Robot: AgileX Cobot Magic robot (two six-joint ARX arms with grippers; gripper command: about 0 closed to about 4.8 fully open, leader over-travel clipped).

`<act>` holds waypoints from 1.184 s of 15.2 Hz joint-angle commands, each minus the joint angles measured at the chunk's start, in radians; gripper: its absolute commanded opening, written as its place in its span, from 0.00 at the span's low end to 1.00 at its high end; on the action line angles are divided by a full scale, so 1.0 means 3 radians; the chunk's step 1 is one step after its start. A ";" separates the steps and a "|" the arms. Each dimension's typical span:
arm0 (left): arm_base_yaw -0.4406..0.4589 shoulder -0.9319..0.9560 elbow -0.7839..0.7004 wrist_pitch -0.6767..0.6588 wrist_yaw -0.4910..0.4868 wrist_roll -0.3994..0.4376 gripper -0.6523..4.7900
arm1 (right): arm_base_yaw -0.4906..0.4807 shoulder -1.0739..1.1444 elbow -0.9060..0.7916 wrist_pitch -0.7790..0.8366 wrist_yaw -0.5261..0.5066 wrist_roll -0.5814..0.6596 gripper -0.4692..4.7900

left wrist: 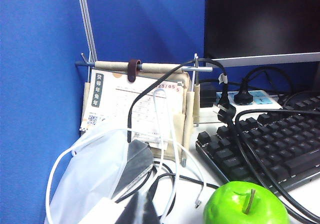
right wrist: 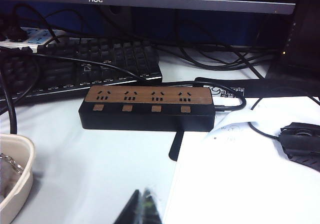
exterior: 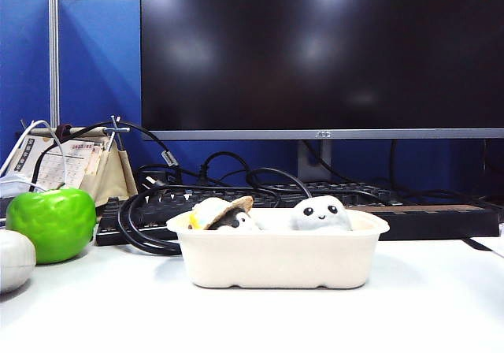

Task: Identity fluffy octopus among items on the table, put them into the paper lunch box.

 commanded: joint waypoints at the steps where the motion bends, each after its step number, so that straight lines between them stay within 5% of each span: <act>1: 0.0004 -0.0008 0.0001 0.0031 0.0000 0.0005 0.11 | 0.0000 -0.0009 0.0006 0.0036 0.0008 0.0011 0.09; 10: 0.0004 -0.0008 0.0001 0.0031 0.0000 0.0005 0.11 | -0.0085 -0.0009 0.0006 0.0036 0.0025 -0.0051 0.09; 13: 0.0004 -0.0008 0.0001 0.0031 0.0001 0.0005 0.11 | -0.0586 -0.0009 0.0006 0.0093 -0.0041 0.0005 0.09; 18: 0.0004 -0.0008 0.0001 0.0031 0.0001 0.0005 0.11 | -0.1722 -0.0009 0.0004 0.0259 -0.0668 -0.0014 0.09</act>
